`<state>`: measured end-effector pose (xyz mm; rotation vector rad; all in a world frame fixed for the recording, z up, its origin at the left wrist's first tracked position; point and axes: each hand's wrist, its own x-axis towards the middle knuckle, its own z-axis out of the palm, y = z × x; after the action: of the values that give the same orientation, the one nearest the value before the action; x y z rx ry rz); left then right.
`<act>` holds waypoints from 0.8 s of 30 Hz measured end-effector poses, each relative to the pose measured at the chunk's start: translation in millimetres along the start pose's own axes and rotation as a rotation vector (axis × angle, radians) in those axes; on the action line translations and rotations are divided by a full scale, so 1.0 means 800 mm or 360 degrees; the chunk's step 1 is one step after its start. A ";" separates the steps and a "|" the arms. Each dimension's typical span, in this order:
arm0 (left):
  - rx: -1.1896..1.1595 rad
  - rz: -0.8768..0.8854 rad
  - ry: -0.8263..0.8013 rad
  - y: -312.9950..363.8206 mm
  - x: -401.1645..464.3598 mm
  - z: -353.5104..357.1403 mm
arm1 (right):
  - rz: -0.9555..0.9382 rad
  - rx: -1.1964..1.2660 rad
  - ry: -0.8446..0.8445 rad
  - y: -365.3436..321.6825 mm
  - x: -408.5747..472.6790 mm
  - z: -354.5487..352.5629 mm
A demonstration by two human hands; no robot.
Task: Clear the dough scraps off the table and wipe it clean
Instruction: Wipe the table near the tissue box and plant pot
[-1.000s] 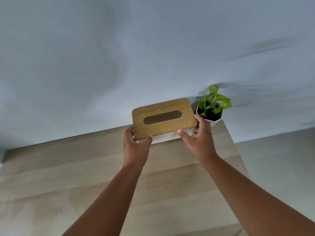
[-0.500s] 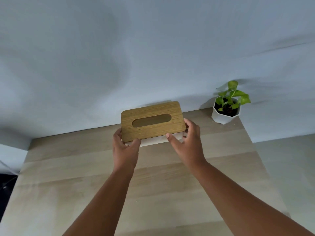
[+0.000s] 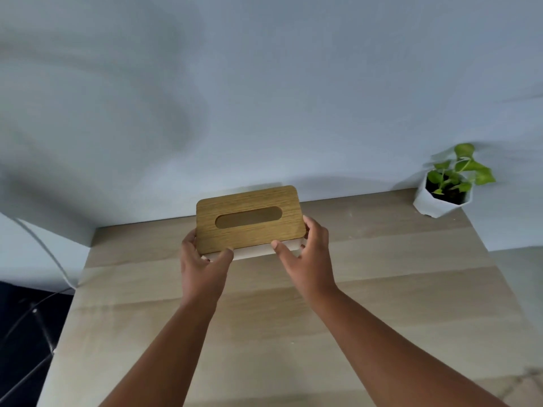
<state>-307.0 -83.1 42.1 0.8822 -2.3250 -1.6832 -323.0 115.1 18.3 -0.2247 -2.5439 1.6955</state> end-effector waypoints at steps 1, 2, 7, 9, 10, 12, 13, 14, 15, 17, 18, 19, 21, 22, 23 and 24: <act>0.0018 0.0005 -0.0003 -0.003 0.007 -0.010 | 0.0000 0.0005 -0.0007 -0.002 -0.001 0.011; 0.0039 0.0009 -0.0005 -0.006 0.014 -0.018 | -0.0003 0.0004 -0.0018 -0.003 -0.002 0.020; 0.0073 0.0019 -0.0017 -0.024 0.045 -0.042 | 0.0005 -0.0007 -0.0039 -0.002 0.000 0.059; 0.0066 0.0019 -0.0034 -0.031 0.055 -0.046 | 0.0017 -0.0019 -0.0034 0.000 0.001 0.069; 0.0066 0.0015 -0.0043 -0.033 0.060 -0.047 | 0.0024 -0.0026 -0.0031 0.002 0.002 0.074; 0.0059 0.0018 -0.0068 -0.038 0.069 -0.049 | 0.0033 -0.0029 -0.0007 0.004 0.005 0.082; 0.0051 0.0028 -0.0081 -0.039 0.073 -0.048 | 0.0038 -0.0021 0.0010 0.005 0.006 0.084; 0.0040 0.0041 -0.0092 -0.040 0.078 -0.047 | 0.0044 -0.0009 0.0025 0.005 0.009 0.087; 0.0031 0.0056 -0.0101 -0.041 0.082 -0.047 | 0.0050 0.0002 0.0035 0.006 0.011 0.089; 0.0019 0.0075 -0.0109 -0.042 0.090 -0.045 | 0.0061 0.0008 0.0047 0.006 0.016 0.093; 0.0010 0.0076 -0.0115 -0.043 0.093 -0.044 | 0.0064 0.0001 0.0053 0.006 0.018 0.094; 0.0002 0.0071 -0.0122 -0.044 0.096 -0.044 | 0.0064 -0.0011 0.0059 0.006 0.020 0.097; -0.0010 0.0061 -0.0137 -0.046 0.102 -0.043 | 0.0061 -0.0018 0.0066 0.007 0.023 0.101; -0.0020 0.0055 -0.0142 -0.047 0.104 -0.043 | 0.0060 -0.0015 0.0067 0.008 0.023 0.103; -0.0029 0.0050 -0.0145 -0.048 0.106 -0.043 | 0.0053 -0.0017 0.0070 0.008 0.024 0.104; -0.0032 0.0045 -0.0151 -0.049 0.108 -0.043 | 0.0046 -0.0026 0.0073 0.009 0.024 0.106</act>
<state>-347.5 -165.3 0.1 0.7783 -2.3640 -1.7706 -353.7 43.9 -21.0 -0.2992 -2.5342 1.6600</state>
